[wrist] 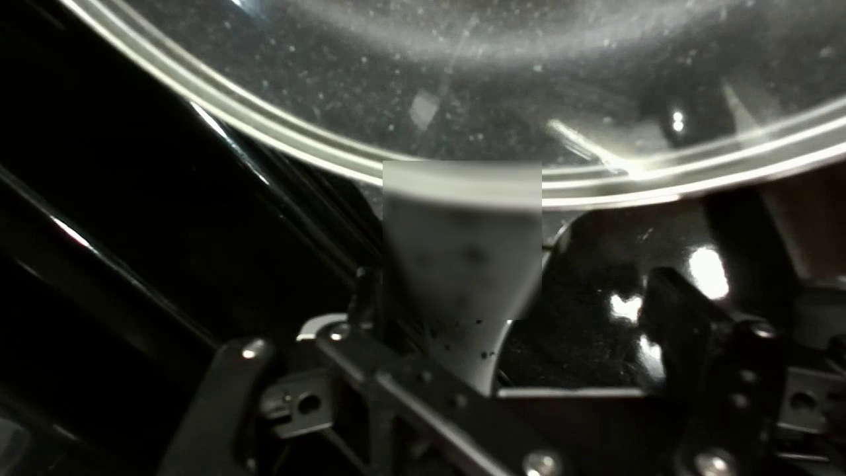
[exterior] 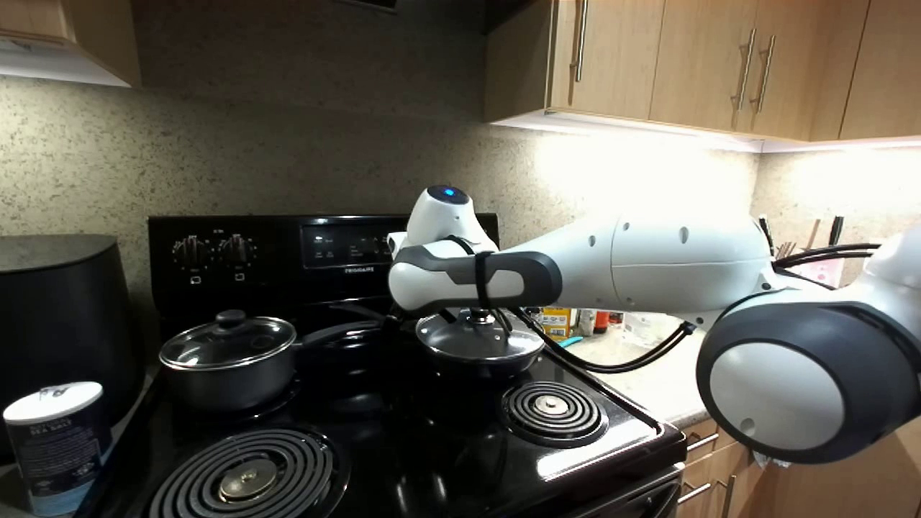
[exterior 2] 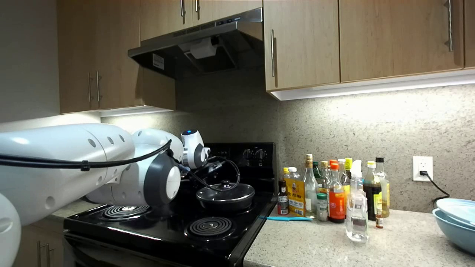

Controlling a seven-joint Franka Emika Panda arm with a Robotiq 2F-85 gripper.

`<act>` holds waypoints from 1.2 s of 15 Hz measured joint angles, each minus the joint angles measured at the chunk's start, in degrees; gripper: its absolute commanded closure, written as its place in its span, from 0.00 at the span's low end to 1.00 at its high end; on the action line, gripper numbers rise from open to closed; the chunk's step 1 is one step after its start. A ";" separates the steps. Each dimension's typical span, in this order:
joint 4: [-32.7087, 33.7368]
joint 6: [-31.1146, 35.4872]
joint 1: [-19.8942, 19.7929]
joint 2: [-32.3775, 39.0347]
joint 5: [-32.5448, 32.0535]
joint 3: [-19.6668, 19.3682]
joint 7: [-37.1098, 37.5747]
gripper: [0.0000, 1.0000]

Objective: Move the pan forward

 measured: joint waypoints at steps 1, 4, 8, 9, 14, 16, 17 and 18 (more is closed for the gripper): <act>0.00 -0.09 -0.12 0.15 0.36 0.76 -1.11 0.00; 0.01 -0.73 -0.60 0.29 1.71 2.94 -4.45 0.00; 0.16 -1.74 -1.28 0.22 2.78 4.42 -6.58 0.00; 0.16 -1.98 -1.33 0.17 2.79 4.42 -6.58 0.00; 0.16 -2.27 -1.28 0.13 2.80 4.19 -6.58 0.00; 0.16 -2.40 -1.28 0.13 2.80 4.20 -6.58 0.00; 0.16 -2.45 -1.28 0.13 2.80 4.20 -6.58 0.00; 0.16 -2.49 -1.28 0.13 2.80 4.21 -6.58 0.00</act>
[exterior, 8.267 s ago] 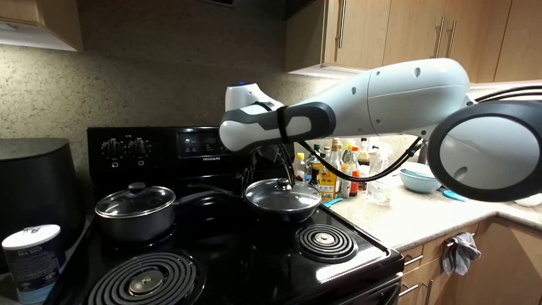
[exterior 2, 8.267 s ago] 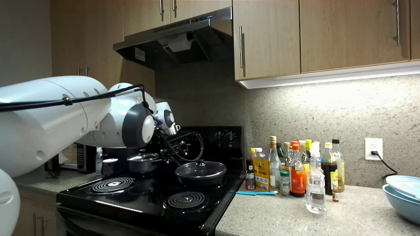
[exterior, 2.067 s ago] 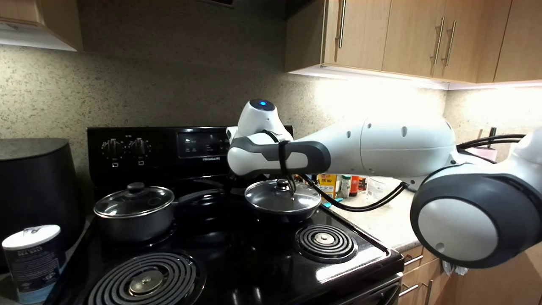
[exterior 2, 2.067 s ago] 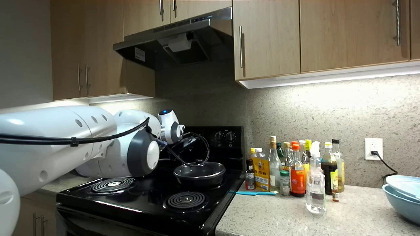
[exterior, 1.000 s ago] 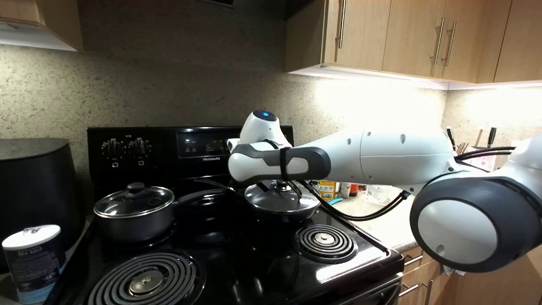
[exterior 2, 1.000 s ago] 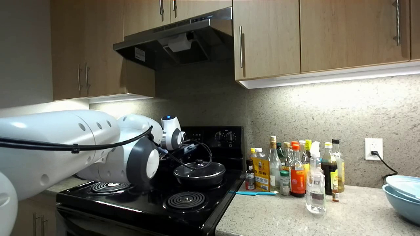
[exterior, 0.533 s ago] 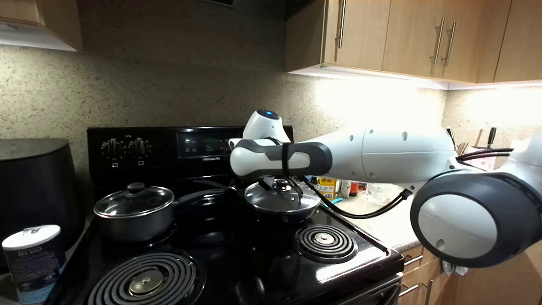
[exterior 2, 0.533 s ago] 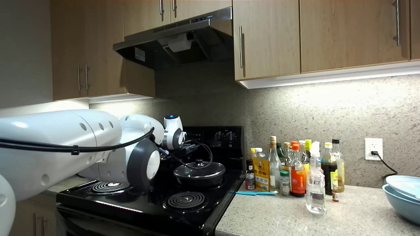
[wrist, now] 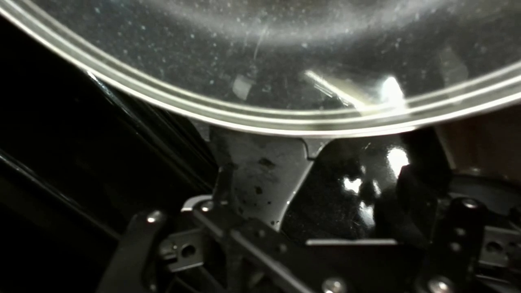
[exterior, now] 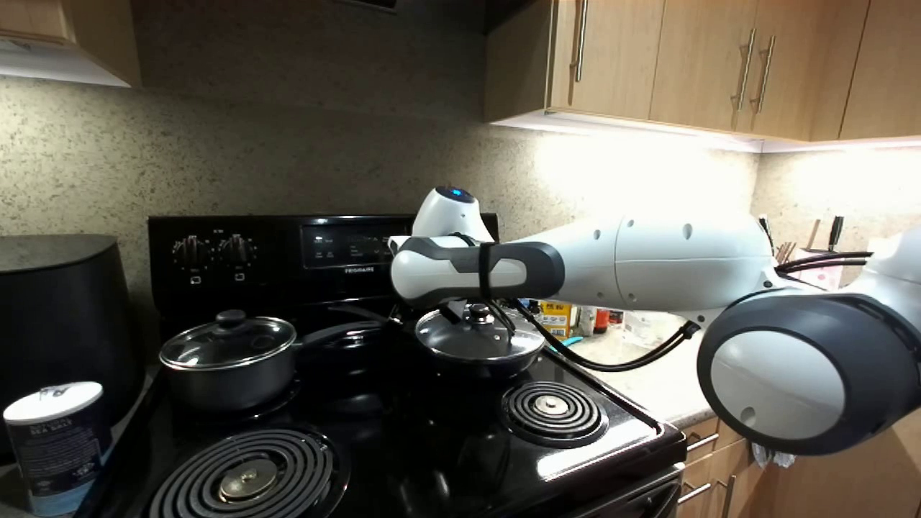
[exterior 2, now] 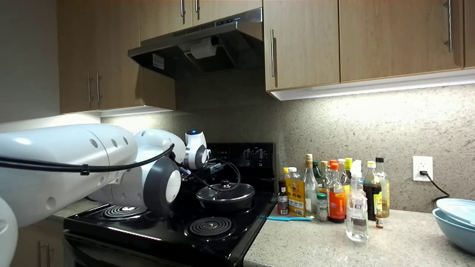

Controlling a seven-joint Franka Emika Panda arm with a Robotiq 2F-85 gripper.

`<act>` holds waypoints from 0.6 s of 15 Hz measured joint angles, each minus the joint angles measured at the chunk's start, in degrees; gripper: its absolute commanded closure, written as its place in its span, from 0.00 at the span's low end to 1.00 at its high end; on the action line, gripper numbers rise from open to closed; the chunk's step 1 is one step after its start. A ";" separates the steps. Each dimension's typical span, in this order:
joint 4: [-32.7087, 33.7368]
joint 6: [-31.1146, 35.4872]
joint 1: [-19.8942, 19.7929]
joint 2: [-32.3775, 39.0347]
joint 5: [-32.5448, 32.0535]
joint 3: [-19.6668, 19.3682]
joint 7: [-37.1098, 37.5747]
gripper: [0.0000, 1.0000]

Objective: Move the pan forward

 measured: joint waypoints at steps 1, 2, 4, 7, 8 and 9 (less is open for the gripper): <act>0.00 -0.02 -0.01 0.00 0.00 0.00 0.00 0.04; 0.00 -0.04 -0.01 0.00 0.00 0.00 0.00 0.26; 0.02 -0.04 -0.05 -0.01 0.01 0.04 0.00 0.30; 0.10 0.01 -0.15 -0.10 0.07 0.15 0.00 0.50; 0.10 0.01 -0.23 -0.18 0.18 0.32 0.00 0.56; 0.10 0.00 -0.35 -0.23 0.50 0.60 -0.02 0.64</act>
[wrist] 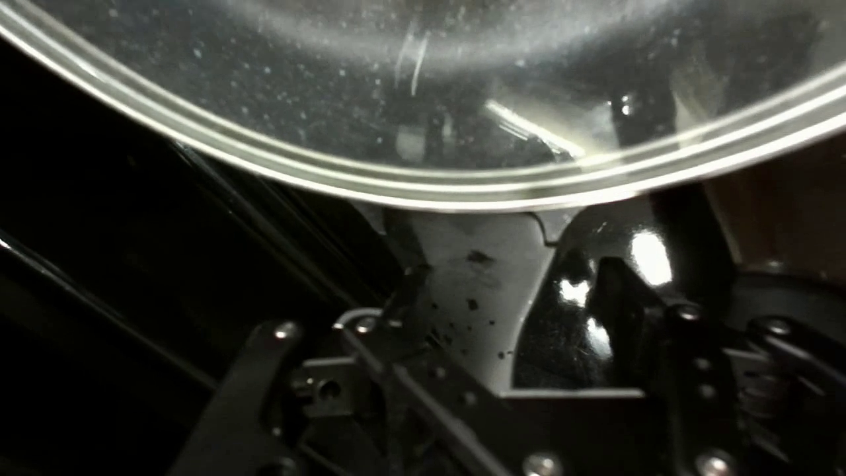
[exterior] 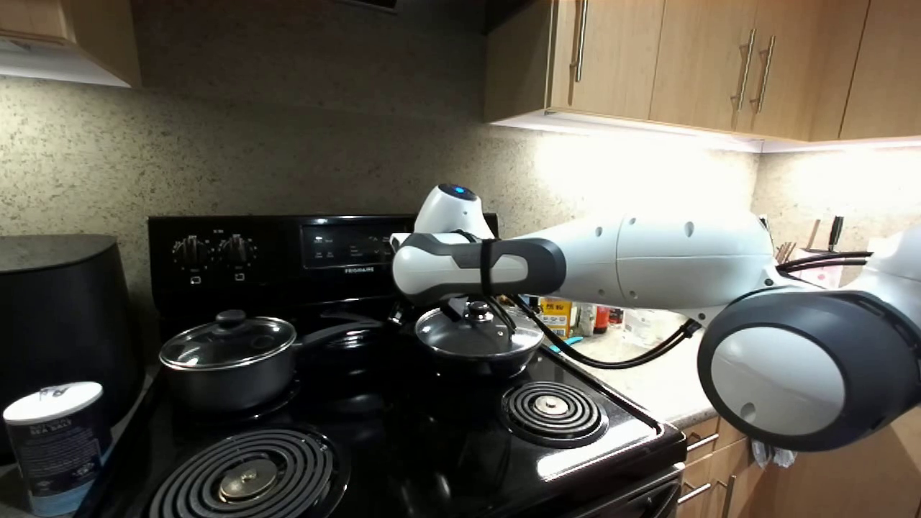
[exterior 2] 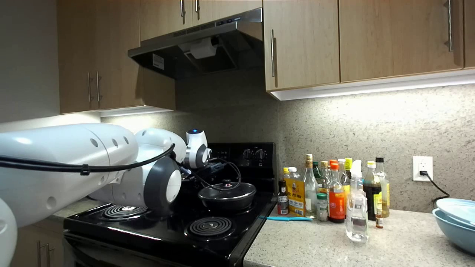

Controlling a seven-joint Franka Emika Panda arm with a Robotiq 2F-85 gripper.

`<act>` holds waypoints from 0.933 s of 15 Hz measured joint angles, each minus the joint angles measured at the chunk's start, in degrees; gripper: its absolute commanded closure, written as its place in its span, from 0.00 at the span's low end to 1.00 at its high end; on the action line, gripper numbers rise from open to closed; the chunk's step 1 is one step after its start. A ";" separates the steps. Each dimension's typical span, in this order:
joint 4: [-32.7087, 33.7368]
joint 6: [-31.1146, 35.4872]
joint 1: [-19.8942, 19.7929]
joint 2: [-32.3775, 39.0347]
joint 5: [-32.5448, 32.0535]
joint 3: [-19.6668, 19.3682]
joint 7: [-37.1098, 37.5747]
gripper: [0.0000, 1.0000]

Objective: Move the pan forward

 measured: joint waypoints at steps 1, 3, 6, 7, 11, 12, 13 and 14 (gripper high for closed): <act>-0.01 -0.01 -0.15 0.00 0.59 0.38 -0.15 0.70; -0.11 -0.40 -0.40 0.02 1.52 1.30 -0.55 0.84; -0.08 -1.23 -0.61 0.02 2.56 2.25 -1.23 0.98; -0.06 -1.53 -0.65 0.01 2.92 2.44 -1.39 1.00; -0.01 -1.86 -0.43 -0.03 3.17 2.65 -1.42 1.00; 0.04 -1.80 -0.27 -0.13 3.16 2.61 -1.42 1.00; 0.19 -1.36 -0.06 -0.29 3.16 2.51 -1.42 1.00; 0.43 -0.57 0.20 -0.50 3.16 2.37 -1.42 1.00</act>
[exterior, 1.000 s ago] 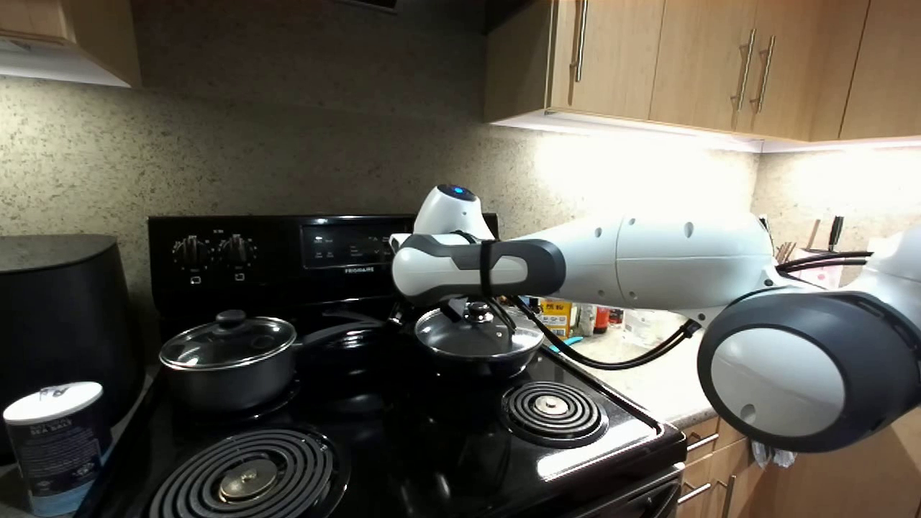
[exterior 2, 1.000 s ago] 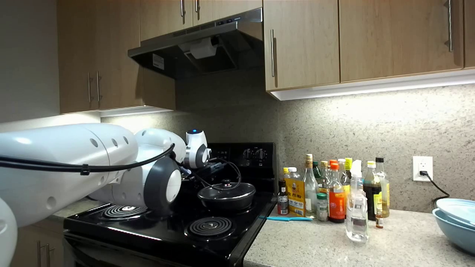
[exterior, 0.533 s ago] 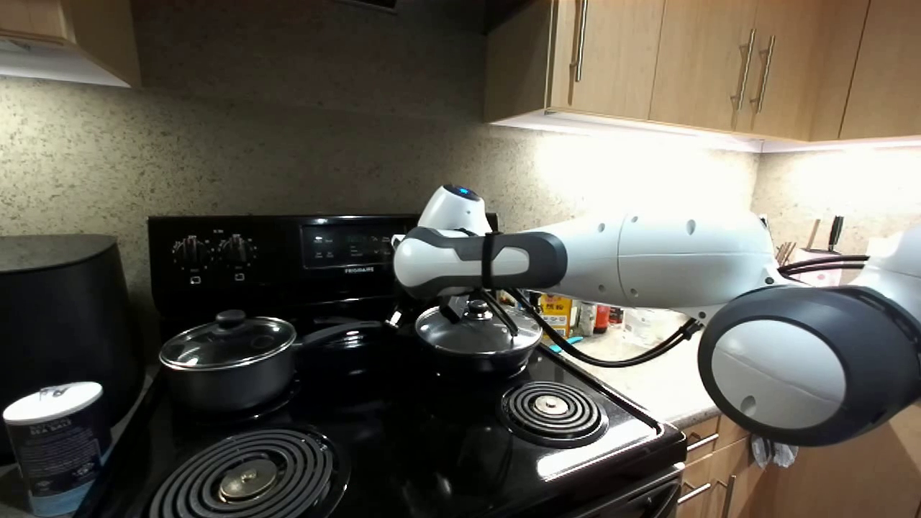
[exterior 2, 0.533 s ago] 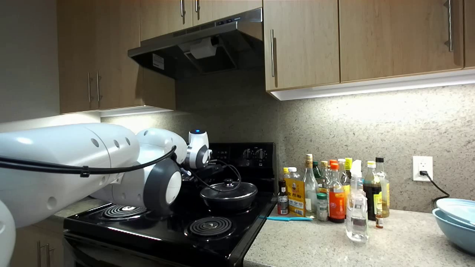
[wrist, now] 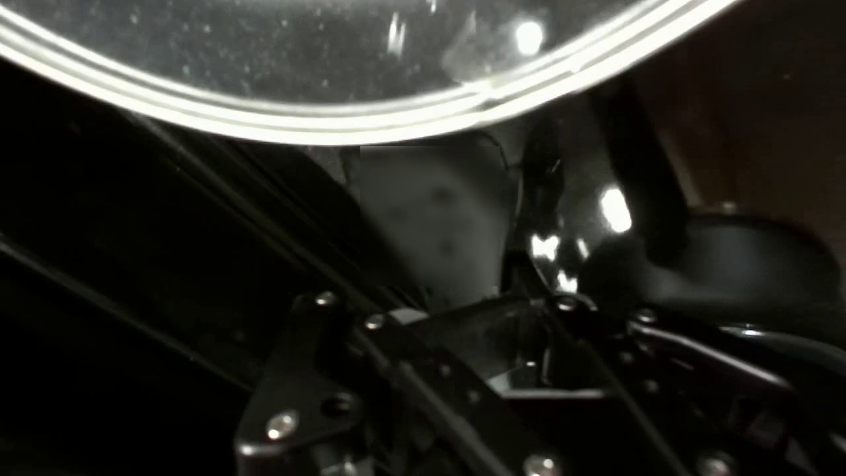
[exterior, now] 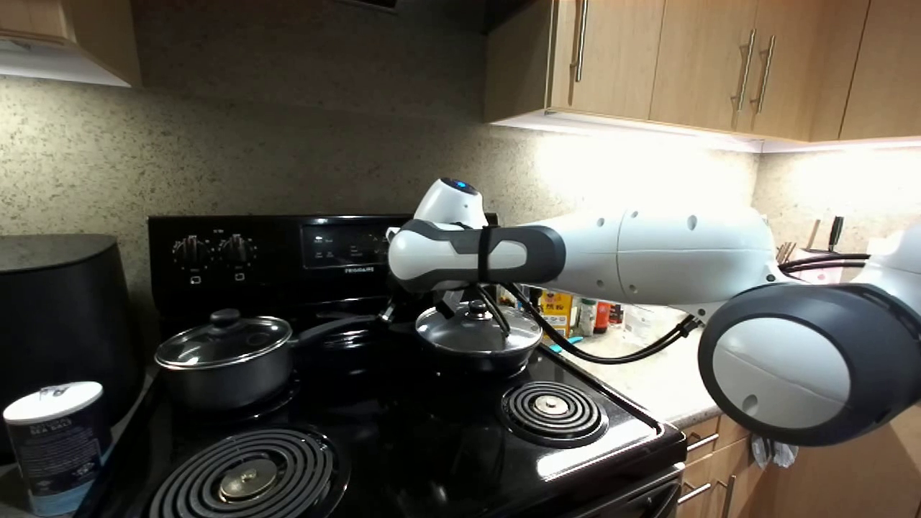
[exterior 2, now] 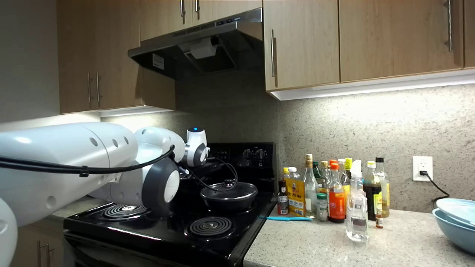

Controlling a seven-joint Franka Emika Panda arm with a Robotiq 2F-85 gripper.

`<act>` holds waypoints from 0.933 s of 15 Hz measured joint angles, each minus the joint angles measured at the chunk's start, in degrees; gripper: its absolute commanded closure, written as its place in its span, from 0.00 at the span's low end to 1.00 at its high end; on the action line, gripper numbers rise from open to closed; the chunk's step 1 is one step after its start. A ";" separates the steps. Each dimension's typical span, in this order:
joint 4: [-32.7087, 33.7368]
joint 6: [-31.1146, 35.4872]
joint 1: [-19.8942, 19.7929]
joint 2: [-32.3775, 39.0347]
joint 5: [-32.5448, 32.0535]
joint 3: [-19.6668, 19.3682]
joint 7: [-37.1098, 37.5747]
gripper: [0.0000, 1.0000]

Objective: Move the pan forward

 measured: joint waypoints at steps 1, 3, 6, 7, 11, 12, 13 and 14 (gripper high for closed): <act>0.41 1.61 0.32 -0.26 -0.02 -0.11 0.00 1.00; 0.84 5.48 0.92 -1.11 -0.02 -0.23 0.03 1.00; 0.96 10.40 1.93 -2.94 -0.04 -0.49 0.03 0.74; 0.96 10.85 2.26 -3.43 -0.20 -0.92 0.06 0.71; 0.59 10.87 2.65 -3.94 -0.34 -1.76 0.15 0.53; 0.44 10.87 2.64 -3.93 -0.34 -1.77 0.15 0.46; 0.32 10.79 2.64 -3.91 -0.34 -1.87 0.16 0.40; 0.17 10.64 2.63 -3.90 -0.35 -2.17 0.27 0.33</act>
